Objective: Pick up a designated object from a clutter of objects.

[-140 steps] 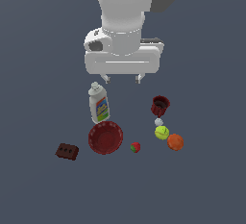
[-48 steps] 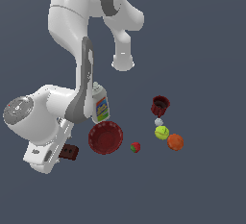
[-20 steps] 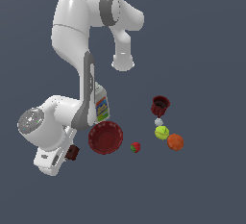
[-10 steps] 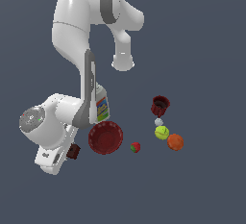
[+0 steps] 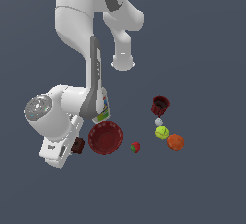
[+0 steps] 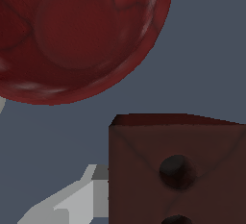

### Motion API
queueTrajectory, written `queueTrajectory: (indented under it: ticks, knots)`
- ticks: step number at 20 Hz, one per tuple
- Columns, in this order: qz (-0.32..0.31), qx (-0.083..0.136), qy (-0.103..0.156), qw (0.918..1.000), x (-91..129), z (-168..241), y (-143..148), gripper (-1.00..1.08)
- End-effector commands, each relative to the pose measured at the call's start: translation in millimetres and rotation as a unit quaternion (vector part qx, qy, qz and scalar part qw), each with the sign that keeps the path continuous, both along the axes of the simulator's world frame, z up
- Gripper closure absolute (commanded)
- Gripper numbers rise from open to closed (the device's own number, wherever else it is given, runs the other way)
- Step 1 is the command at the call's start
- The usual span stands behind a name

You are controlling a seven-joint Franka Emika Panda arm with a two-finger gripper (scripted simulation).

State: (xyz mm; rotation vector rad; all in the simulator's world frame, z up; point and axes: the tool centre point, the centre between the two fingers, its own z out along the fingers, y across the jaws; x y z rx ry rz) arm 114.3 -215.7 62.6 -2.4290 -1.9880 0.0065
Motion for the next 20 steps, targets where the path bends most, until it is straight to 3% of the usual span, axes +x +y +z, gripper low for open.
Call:
queueTrajectory:
  ticks: [1,20]
  knots:
    - [0.0,-0.001,-0.001,1.0,-5,15,11,1.08]
    - [0.001,-0.004,0.0,1.0,-69,159,133,1.08]
